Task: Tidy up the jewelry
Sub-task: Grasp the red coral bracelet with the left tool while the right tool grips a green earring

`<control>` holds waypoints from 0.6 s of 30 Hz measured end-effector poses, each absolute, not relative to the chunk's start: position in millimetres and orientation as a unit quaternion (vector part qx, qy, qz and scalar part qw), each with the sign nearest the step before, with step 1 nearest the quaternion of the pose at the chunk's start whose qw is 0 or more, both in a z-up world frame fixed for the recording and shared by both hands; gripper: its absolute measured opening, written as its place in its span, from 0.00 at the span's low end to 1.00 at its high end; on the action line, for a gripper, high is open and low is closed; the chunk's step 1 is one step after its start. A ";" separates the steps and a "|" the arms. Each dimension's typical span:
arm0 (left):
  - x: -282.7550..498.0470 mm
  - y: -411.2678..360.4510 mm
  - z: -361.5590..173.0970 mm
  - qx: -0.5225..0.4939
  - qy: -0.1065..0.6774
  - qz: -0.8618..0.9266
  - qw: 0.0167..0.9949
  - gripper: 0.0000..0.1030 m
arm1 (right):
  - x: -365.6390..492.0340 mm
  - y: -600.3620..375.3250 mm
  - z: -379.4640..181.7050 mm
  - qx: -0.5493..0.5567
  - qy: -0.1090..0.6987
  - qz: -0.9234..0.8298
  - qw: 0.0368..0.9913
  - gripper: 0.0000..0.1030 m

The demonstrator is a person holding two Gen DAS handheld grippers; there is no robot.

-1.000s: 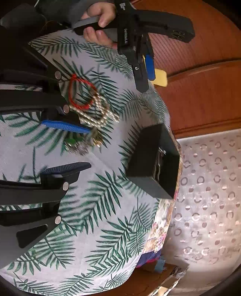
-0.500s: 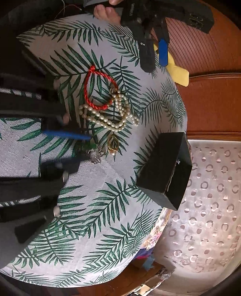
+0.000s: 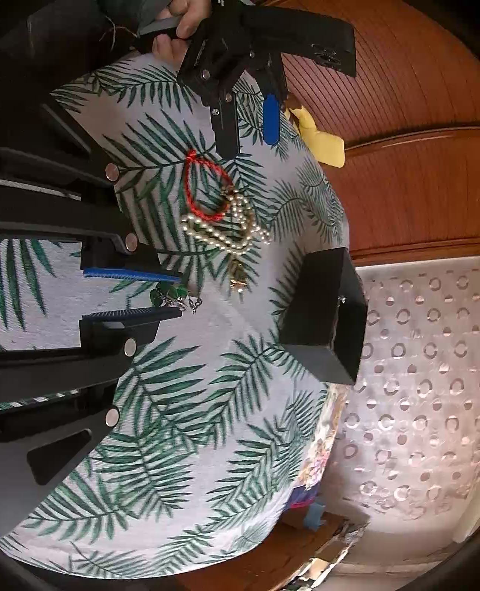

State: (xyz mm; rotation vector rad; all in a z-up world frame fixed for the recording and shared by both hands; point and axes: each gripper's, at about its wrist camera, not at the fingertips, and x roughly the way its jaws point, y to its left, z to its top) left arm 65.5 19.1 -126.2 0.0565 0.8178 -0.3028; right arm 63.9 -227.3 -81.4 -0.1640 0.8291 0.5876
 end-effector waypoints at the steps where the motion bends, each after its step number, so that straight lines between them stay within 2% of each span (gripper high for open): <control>1: 64.4 17.4 -126.2 0.028 0.397 -0.147 0.905 0.92 | 61.9 -229.3 -81.7 -0.077 0.395 0.280 0.871 0.15; 3: 61.1 14.3 -125.0 0.028 0.395 -0.154 0.905 0.92 | 59.1 -231.1 -84.4 -0.075 0.398 0.278 0.871 0.15; 4: 59.7 12.8 -124.7 0.030 0.394 -0.155 0.906 0.87 | 57.5 -231.3 -86.8 -0.074 0.400 0.277 0.871 0.15; 5: 58.4 10.3 -124.8 0.034 0.396 -0.158 0.904 0.78 | 56.5 -231.1 -88.4 -0.073 0.401 0.277 0.870 0.15; 6: 59.2 8.8 -125.4 0.035 0.398 -0.160 0.902 0.74 | 55.0 -231.3 -90.7 -0.072 0.403 0.277 0.869 0.15; 8: 59.1 5.6 -126.2 0.036 0.402 -0.167 0.900 0.58 | 52.2 -231.6 -89.6 -0.072 0.398 0.275 0.873 0.15; 9: 60.3 3.9 -127.1 0.037 0.404 -0.170 0.898 0.54 | 51.5 -231.2 -89.6 -0.071 0.397 0.275 0.873 0.15; 11: 63.8 0.3 -129.7 0.040 0.412 -0.173 0.894 0.35 | 51.0 -230.5 -90.1 -0.073 0.396 0.272 0.874 0.15; 13: 66.4 -2.4 -132.6 0.042 0.417 -0.176 0.891 0.27 | 50.4 -229.9 -90.2 -0.073 0.394 0.273 0.874 0.15; 18: 70.8 -7.2 -136.0 0.054 0.417 -0.170 0.891 0.26 | 51.7 -233.7 -90.2 -0.064 0.397 0.274 0.874 0.15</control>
